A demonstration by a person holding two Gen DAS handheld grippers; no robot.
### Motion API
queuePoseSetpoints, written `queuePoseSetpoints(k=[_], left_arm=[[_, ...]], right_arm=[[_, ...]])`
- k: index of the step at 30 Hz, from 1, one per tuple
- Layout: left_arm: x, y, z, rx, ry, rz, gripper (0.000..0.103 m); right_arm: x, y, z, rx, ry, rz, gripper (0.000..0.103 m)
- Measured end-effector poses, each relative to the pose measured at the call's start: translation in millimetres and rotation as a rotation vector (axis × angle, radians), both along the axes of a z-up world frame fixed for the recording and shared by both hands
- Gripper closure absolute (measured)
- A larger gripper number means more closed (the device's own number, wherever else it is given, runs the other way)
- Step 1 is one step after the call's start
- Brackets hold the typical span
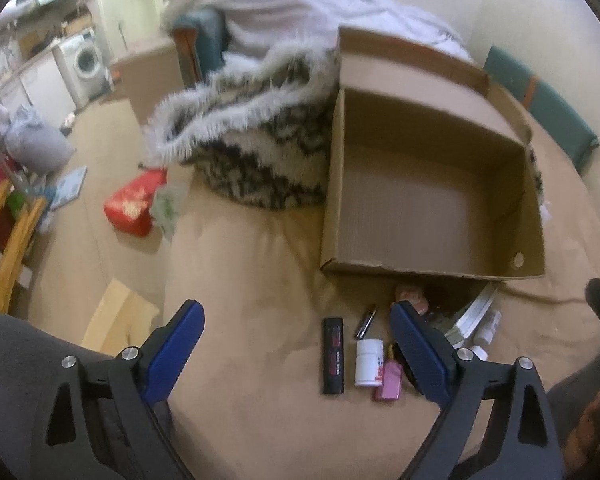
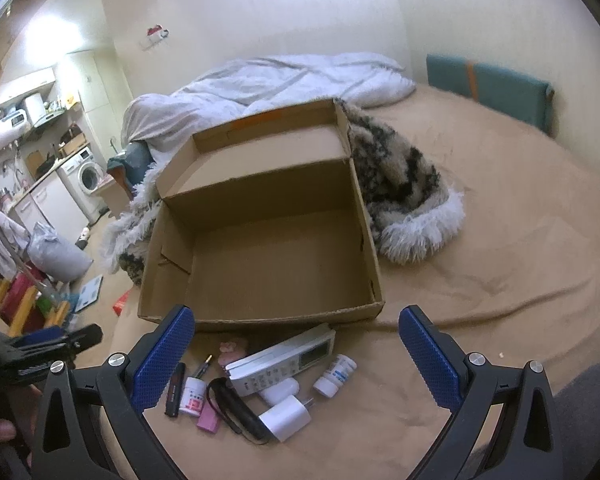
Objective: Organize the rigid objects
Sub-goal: 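Grasp the black tube with the left tool while the right tool grasps the blue-label pill bottle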
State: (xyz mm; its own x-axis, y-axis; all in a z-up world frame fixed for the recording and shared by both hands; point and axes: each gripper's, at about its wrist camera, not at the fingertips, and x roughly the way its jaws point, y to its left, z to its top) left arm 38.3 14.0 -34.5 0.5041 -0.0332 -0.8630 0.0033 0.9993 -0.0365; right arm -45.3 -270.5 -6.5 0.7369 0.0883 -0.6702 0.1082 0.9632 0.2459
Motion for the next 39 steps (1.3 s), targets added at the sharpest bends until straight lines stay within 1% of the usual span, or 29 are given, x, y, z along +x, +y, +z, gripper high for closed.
queuePoseSetpoints(k=[3, 4, 5, 6, 7, 8, 9, 11, 12, 14, 15, 17, 18, 20, 22, 24, 26, 27, 28, 30, 32, 33, 35, 39], left_arm=[[14, -3, -11, -0.003, 0.07, 0.0, 0.013], [19, -7, -18, 0.014, 0.096, -0.016, 0.013], [26, -15, -30, 0.057, 0.146, -0.043, 0.013], [30, -19, -37, 0.068, 0.18, -0.052, 0.016], [35, -21, -48, 0.053, 0.227, -0.056, 0.022], [39, -22, -57, 0.038, 0.27, -0.054, 0.025], [45, -23, -70, 0.039, 0.321, -0.046, 0.03], [51, -23, -88, 0.055, 0.372, -0.032, 0.036], [53, -23, -94, 0.05, 0.389, -0.023, 0.039], [58, -22, -107, 0.043, 0.428, -0.007, 0.041], [60, -23, -113, 0.051, 0.442, -0.001, 0.043], [62, -23, -125, 0.04, 0.464, 0.004, 0.045], [62, -22, -130, 0.018, 0.477, 0.004, 0.045], [62, -24, -136, 0.009, 0.496, 0.001, 0.045], [63, -26, -144, 0.007, 0.512, -0.005, 0.049], [65, -25, -150, 0.003, 0.518, 0.002, 0.051], [69, -26, -154, 0.001, 0.512, 0.004, 0.059], [69, -27, -154, -0.002, 0.507, -0.001, 0.075], [66, -27, -154, -0.008, 0.504, -0.009, 0.086], [66, -27, -154, -0.017, 0.507, -0.007, 0.086], [64, -25, -146, -0.033, 0.51, 0.001, 0.086], [65, -23, -147, -0.038, 0.509, 0.003, 0.086], [65, -20, -150, -0.041, 0.504, 0.006, 0.086], [59, -12, -152, -0.044, 0.497, 0.014, 0.086]], right_arm=[[12, -13, -10, 0.061, 0.069, -0.015, 0.0], [17, -16, -14, 0.077, 0.096, -0.021, 0.0], [22, -20, -21, 0.098, 0.131, -0.027, 0.0], [26, -24, -27, 0.116, 0.16, -0.032, 0.0], [30, -27, -33, 0.131, 0.191, -0.04, 0.0], [34, -32, -41, 0.15, 0.229, -0.048, 0.0], [37, -35, -47, 0.168, 0.257, -0.054, 0.0], [41, -43, -60, 0.209, 0.309, -0.067, 0.0], [42, -45, -65, 0.225, 0.331, -0.073, 0.0], [43, -49, -77, 0.261, 0.376, -0.08, 0.0], [44, -51, -82, 0.277, 0.395, -0.083, 0.007], [45, -52, -94, 0.297, 0.451, -0.09, 0.017], [45, -50, -98, 0.3, 0.477, -0.089, 0.019], [49, -45, -105, 0.288, 0.516, -0.069, 0.022], [56, -37, -117, 0.276, 0.563, -0.047, 0.032], [63, -32, -133, 0.291, 0.613, -0.035, 0.058], [68, -27, -146, 0.298, 0.649, -0.042, 0.06], [70, -25, -149, 0.291, 0.653, -0.046, 0.06], [73, -23, -150, 0.284, 0.654, -0.047, 0.06], [79, -21, -155, 0.281, 0.652, -0.057, 0.06], [85, -20, -158, 0.269, 0.657, -0.068, 0.06], [86, -19, -160, 0.262, 0.657, -0.072, 0.063], [88, -15, -157, 0.225, 0.643, -0.068, 0.073], [85, -16, -151, 0.249, 0.624, -0.067, 0.074]])
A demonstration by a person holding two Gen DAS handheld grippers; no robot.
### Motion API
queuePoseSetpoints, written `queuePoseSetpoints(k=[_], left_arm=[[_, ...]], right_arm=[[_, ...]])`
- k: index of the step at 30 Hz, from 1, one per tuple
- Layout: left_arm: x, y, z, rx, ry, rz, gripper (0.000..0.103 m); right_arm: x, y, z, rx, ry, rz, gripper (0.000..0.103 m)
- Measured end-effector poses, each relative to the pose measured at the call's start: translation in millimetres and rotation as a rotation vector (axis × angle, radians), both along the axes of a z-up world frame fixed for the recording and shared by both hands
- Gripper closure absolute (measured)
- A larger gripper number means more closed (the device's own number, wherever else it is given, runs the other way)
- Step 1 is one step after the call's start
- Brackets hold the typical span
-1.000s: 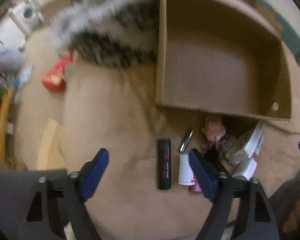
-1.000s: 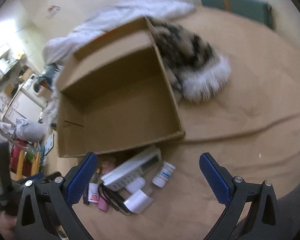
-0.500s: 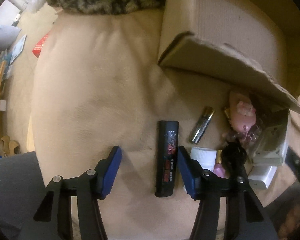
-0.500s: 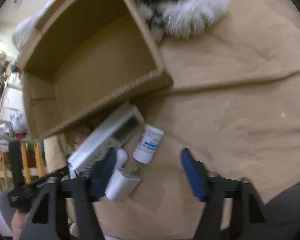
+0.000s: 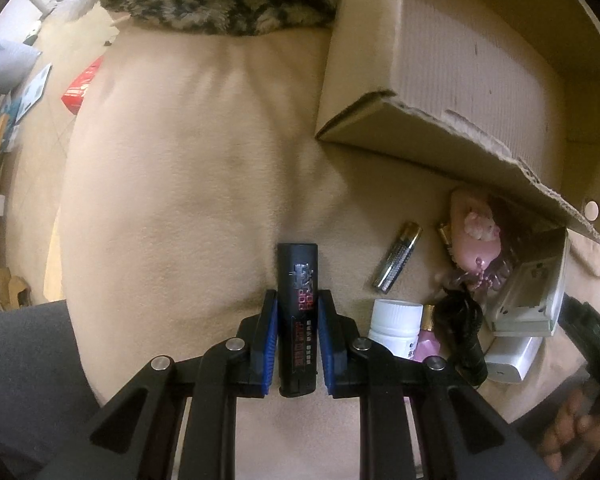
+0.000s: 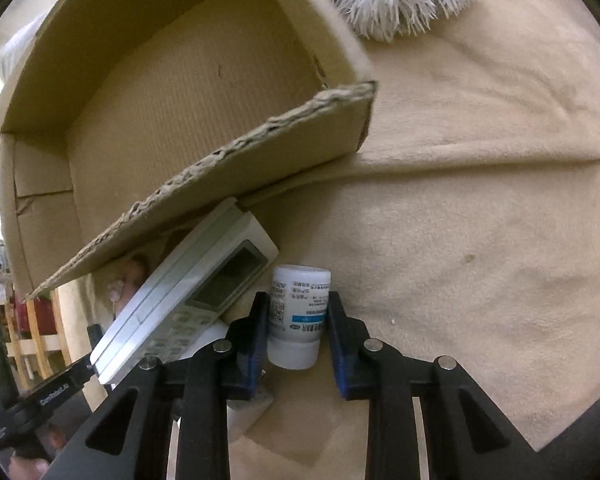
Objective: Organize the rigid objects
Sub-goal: 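Grasp the black tube with the left tool while the right tool grasps the blue-label pill bottle, then carry both items into the box and open both tools to release them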
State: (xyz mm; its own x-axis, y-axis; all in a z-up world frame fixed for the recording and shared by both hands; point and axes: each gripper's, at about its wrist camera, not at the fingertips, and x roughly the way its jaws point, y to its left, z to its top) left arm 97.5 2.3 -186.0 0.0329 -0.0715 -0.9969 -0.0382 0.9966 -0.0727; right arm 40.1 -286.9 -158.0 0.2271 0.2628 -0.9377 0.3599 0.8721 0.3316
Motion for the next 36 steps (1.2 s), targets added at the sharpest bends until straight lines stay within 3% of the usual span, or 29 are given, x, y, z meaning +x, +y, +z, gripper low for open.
queuePoseSetpoints(k=[13, 23, 28, 31, 36], left_arm=[[-22, -4, 23, 0.032, -0.045, 0.01, 0.086], [-31, 2, 48, 0.059, -0.132, 0.034, 0.086], [-36, 7, 87, 0.051, -0.227, 0.066, 0.086], [-35, 11, 116, -0.003, -0.266, 0.083, 0.086], [-32, -1, 167, -0.011, -0.382, 0.059, 0.086]], right_arm=[[-15, 5, 11, -0.027, -0.049, 0.014, 0.074], [-30, -2, 23, -0.038, -0.108, 0.02, 0.074], [-34, -6, 43, -0.083, -0.153, 0.023, 0.074], [-36, -5, 66, -0.095, -0.21, 0.051, 0.074], [-33, 2, 107, -0.111, -0.323, 0.119, 0.074]])
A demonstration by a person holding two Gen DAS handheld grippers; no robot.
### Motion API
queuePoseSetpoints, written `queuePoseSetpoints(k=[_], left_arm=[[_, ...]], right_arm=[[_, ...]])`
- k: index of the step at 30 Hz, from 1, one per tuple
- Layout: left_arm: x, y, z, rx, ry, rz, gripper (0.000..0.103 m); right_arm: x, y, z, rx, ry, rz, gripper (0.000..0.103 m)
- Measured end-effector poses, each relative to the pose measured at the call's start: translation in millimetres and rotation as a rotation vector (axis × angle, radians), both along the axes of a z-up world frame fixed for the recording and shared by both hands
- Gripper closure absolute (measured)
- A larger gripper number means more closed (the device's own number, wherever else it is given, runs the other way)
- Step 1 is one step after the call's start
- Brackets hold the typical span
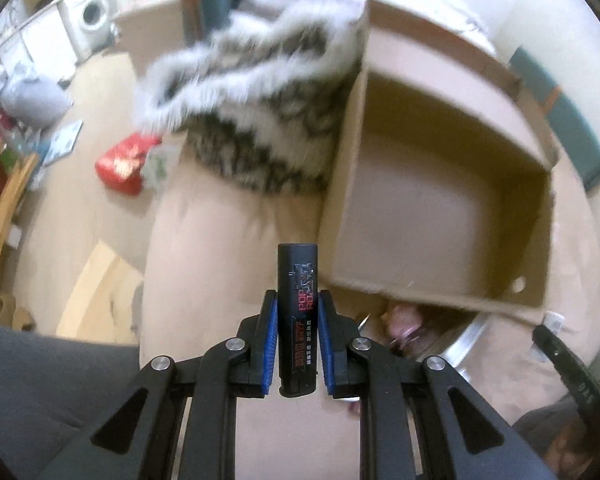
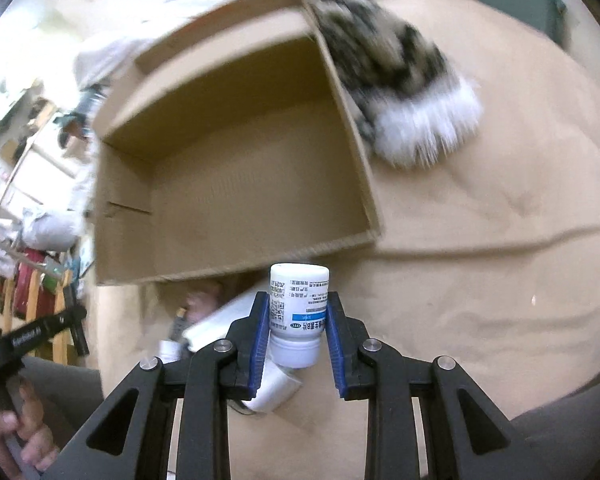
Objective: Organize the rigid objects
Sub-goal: 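Carry both items into the box and open both tools to release them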
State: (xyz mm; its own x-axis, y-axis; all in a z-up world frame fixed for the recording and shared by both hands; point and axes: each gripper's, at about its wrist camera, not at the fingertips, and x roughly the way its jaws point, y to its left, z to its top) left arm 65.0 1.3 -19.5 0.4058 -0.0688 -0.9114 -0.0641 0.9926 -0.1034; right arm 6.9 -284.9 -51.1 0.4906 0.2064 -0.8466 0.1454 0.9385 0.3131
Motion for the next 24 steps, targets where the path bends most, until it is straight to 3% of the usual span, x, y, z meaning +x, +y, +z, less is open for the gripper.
queuePoseSetpoints(k=[6, 11, 15, 18, 24], left_arm=[[15, -19, 39, 0.008, -0.085, -0.06, 0.086], [44, -40, 45, 0.031, -0.104, -0.116, 0.086], [61, -54, 42, 0.038, -0.118, -0.137, 0.086], [68, -66, 32, -0.034, -0.103, -0.168, 0.086], [85, -83, 4, 0.002, -0.089, -0.18, 0.086]], right_arm=[[11, 6, 35, -0.044, -0.073, 0.069, 0.074], [27, 7, 47, -0.037, -0.093, 0.09, 0.074], [42, 8, 46, -0.047, -0.094, 0.1, 0.074], [56, 8, 41, -0.057, -0.085, 0.108, 0.074], [84, 6, 23, -0.056, -0.082, 0.126, 0.074]])
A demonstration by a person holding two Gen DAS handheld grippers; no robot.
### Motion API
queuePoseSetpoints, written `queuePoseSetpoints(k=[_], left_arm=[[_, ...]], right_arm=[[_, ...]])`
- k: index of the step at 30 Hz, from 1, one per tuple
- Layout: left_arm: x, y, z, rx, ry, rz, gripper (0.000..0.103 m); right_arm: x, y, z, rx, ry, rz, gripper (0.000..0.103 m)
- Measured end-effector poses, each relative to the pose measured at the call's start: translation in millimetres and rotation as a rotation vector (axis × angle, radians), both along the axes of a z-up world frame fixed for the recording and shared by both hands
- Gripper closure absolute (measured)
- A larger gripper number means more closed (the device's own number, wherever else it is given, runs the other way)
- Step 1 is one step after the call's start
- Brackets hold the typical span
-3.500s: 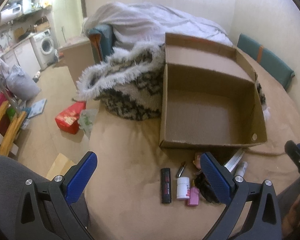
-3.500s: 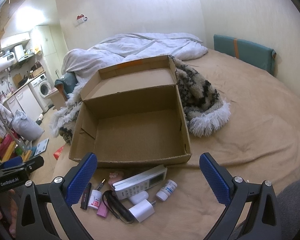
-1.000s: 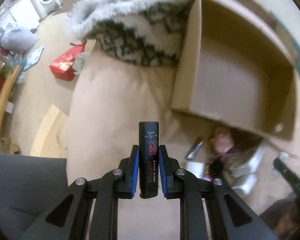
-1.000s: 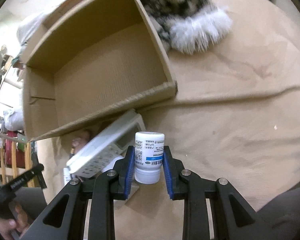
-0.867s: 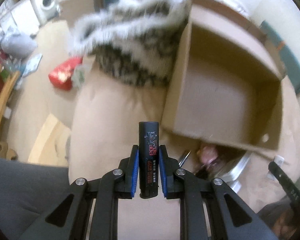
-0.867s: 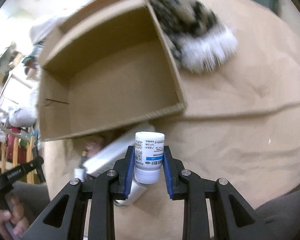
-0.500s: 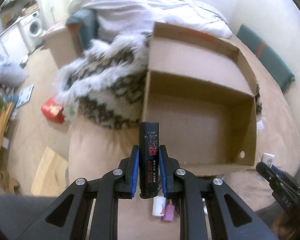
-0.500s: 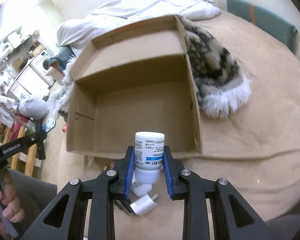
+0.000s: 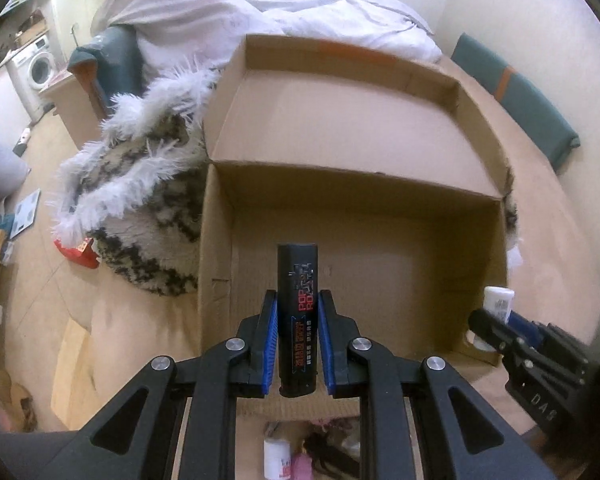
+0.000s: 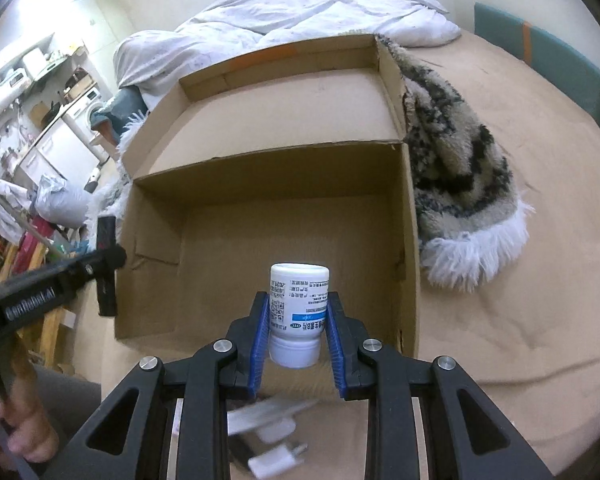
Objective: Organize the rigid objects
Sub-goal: 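Carry both items into the box and open both tools to release them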
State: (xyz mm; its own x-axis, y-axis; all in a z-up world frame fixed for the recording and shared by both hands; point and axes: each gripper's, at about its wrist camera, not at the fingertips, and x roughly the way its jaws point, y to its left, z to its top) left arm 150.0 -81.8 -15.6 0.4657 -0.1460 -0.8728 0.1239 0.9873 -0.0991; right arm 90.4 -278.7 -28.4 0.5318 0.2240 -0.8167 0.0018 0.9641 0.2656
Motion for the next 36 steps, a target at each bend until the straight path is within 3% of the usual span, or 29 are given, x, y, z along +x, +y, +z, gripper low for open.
queuePoseSetpoints(k=[3, 6, 9, 18, 27, 36], left_arm=[[7, 0, -14, -0.005, 0.004, 0.002, 0.086], [11, 9, -30, -0.093, 0.032, 0.008, 0.086], [11, 11, -41, -0.028, 0.013, 0.031, 0.086], [20, -11, -54, 0.039, -0.002, -0.01, 0.086], [26, -13, -74, 0.028, 0.054, -0.005, 0.086], [23, -11, -75, 0.023, 0.051, 0.008, 0.086]], right_arm=[[13, -1, -15, 0.008, 0.017, -0.002, 0.074], [19, 1, -29, 0.011, 0.038, 0.002, 0.074], [21, 1, -44, 0.008, 0.075, -0.005, 0.074], [34, 17, -62, -0.019, 0.13, 0.05, 0.074], [37, 19, -80, -0.017, 0.204, 0.04, 0.074], [39, 16, -79, 0.007, 0.188, 0.041, 0.074]])
